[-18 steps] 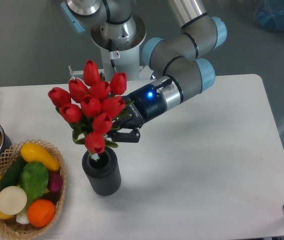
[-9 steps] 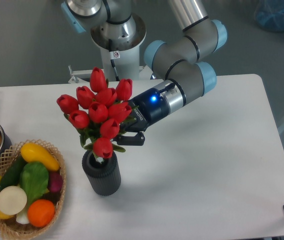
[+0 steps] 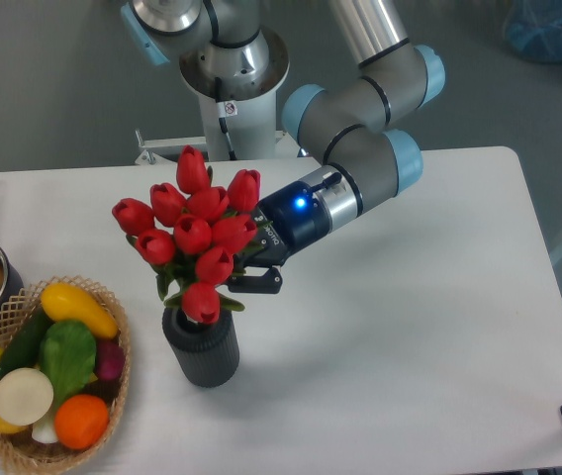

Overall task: Insert the flowers into the vase
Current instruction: 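Lower the tulip stems into the vase opening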

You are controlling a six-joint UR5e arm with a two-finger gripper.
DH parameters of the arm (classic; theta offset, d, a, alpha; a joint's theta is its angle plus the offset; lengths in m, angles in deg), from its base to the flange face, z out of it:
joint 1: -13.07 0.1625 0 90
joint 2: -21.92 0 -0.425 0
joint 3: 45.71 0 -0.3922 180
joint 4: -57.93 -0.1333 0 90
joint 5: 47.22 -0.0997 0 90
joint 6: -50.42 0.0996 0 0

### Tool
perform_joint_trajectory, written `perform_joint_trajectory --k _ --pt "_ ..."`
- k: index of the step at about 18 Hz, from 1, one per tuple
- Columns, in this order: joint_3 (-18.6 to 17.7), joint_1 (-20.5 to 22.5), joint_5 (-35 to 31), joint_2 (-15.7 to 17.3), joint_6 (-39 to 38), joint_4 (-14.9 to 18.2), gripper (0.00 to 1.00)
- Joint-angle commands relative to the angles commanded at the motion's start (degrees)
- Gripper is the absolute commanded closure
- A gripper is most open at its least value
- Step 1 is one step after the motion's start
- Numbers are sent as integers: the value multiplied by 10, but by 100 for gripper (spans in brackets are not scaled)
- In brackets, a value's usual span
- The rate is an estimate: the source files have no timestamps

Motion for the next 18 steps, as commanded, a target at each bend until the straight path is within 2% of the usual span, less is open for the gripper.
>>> perform_joint_trajectory --k 12,18 --pt "-7 -2 0 -28 3 -2 81" --pt "-18 -2 0 -45 46 -1 81"
